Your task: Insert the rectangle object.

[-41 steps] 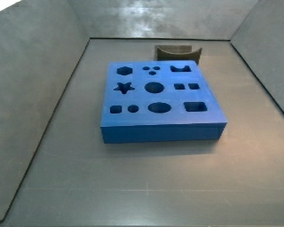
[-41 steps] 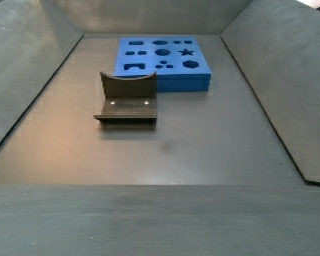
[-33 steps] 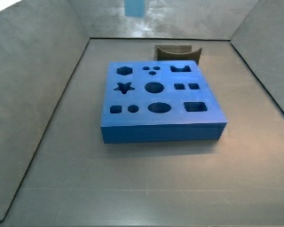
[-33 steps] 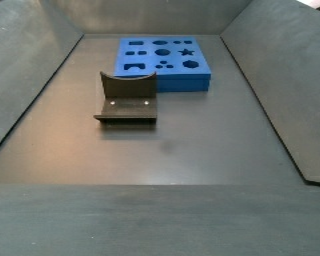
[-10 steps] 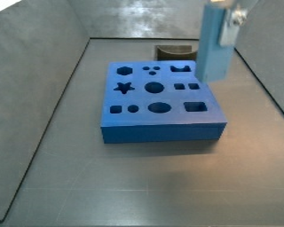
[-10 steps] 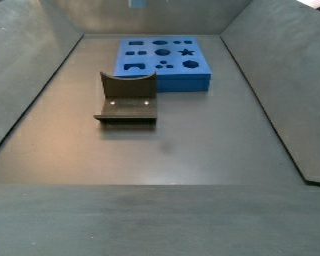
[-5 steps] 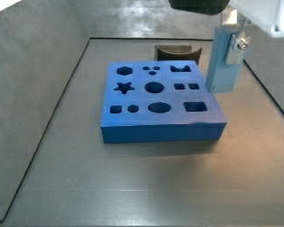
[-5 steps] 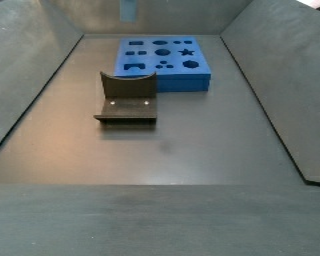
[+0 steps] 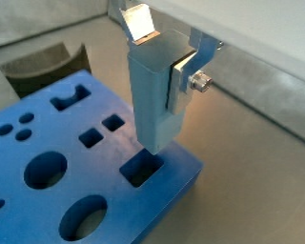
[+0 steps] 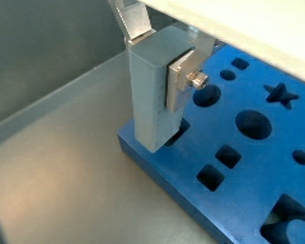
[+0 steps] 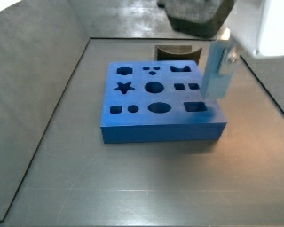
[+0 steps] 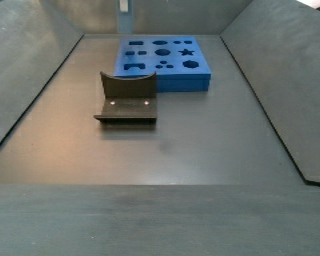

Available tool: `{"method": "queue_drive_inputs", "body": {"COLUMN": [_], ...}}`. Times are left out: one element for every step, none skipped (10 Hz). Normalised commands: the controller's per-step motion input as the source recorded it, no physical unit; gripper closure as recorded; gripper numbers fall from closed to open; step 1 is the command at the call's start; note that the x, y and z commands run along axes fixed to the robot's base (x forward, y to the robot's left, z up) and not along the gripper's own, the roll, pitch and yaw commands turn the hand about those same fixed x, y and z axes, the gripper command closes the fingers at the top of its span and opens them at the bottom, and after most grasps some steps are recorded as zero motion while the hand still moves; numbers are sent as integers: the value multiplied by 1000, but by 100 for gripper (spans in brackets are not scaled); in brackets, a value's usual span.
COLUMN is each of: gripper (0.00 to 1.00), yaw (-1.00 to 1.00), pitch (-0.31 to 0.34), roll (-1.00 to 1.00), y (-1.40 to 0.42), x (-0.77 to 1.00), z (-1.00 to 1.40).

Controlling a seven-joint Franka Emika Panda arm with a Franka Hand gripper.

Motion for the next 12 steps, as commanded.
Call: {"method": "queue_drive_inputs", "body": {"gripper": [100,100,100,100,100,100,100,100,100,100,100,100], "yaw": [0,0,-9,-20,-71,-77,-94,-120,-114,-69,-14,0], "pitch": [233,107,0,0,0,0,0,10,53,91,30,3], "roll": [-304,-200,-119,-70,0,0,0,33,119,204,207,171], "y": [60,0,0,0,0,0,-97,-137,-46,0,11,0], "x": [0,-71,-354,-314,-243,-254,-120,9,134,249,37,0], "z": [-357,-209,-106,-46,-11,-29,-49,-140,-243,-297,-320,-349]}}
